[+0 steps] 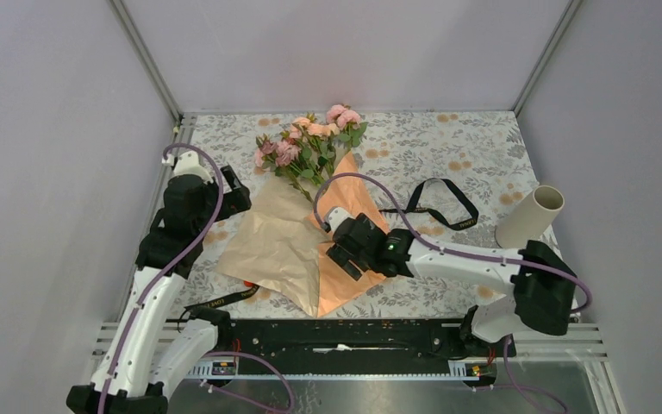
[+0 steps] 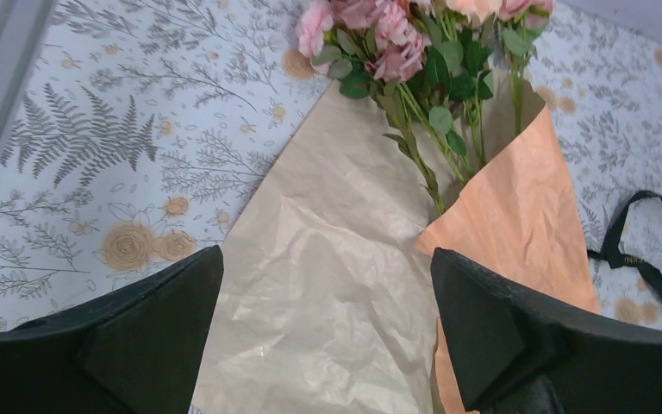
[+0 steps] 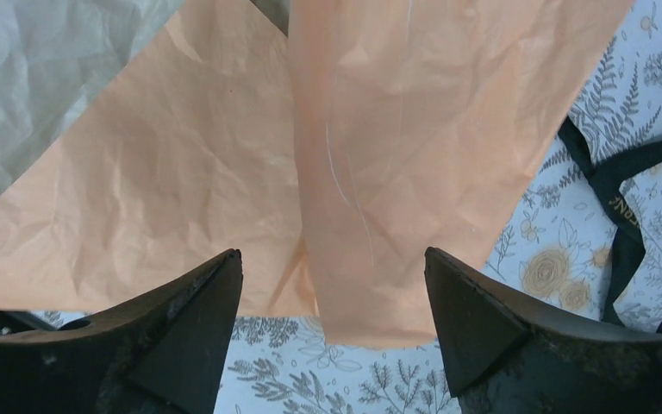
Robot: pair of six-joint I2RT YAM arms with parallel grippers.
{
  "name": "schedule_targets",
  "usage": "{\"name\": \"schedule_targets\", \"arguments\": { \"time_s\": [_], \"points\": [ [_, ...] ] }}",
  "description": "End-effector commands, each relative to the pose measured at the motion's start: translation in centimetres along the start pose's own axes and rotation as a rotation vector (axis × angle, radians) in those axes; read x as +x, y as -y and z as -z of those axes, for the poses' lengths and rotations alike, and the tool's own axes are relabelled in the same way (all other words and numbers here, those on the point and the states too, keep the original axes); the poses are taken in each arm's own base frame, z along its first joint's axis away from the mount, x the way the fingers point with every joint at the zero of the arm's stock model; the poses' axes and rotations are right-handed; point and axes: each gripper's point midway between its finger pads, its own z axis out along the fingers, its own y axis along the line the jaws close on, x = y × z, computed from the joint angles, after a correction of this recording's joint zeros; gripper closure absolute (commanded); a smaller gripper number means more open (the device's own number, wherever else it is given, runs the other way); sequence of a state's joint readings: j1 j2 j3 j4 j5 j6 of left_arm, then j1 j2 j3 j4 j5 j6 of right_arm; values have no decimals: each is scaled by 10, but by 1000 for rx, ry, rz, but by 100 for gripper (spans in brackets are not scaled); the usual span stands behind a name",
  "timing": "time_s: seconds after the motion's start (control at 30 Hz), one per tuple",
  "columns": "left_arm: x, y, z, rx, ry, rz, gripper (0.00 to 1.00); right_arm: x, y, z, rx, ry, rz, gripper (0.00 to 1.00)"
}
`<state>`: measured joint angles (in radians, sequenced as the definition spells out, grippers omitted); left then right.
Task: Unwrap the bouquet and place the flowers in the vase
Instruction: Unfold the wrapping paper at the center of the board.
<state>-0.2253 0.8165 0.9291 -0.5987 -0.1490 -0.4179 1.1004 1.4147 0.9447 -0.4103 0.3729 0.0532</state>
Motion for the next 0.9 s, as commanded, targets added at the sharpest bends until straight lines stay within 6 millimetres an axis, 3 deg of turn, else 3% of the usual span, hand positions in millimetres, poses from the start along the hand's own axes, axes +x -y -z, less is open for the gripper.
{"name": "schedule_targets", "arguments": {
  "time_s": [0.0,0.17,0.3,0.37,0.47,0.6,0.77,0.87],
  "points": [
    [-16,-8,2,-14,86,16,1,-30,2,-13,34,27,78,18],
    [-5,-9,-6,0,25,34,1,-34,5,-27,81,14,98,28],
    [-4,-11,-7,7,21,53,1,-34,-6,-36,45,8,90,34],
    [-3,-14,-8,1,19,59,1,-33,-10,-41,39,1,89,34],
    [-3,-17,-10,-3,19,71,1,-27,-15,-49,43,-18,105,23],
    [-1,-18,-12,-2,8,81,1,-25,-15,-57,82,-31,115,24],
    [0,-20,-14,-4,4,90,1,-34,12,-52,252,0,72,51],
    [1,-20,-14,-2,1,92,1,-41,27,-42,326,37,40,75]
  ]
}}
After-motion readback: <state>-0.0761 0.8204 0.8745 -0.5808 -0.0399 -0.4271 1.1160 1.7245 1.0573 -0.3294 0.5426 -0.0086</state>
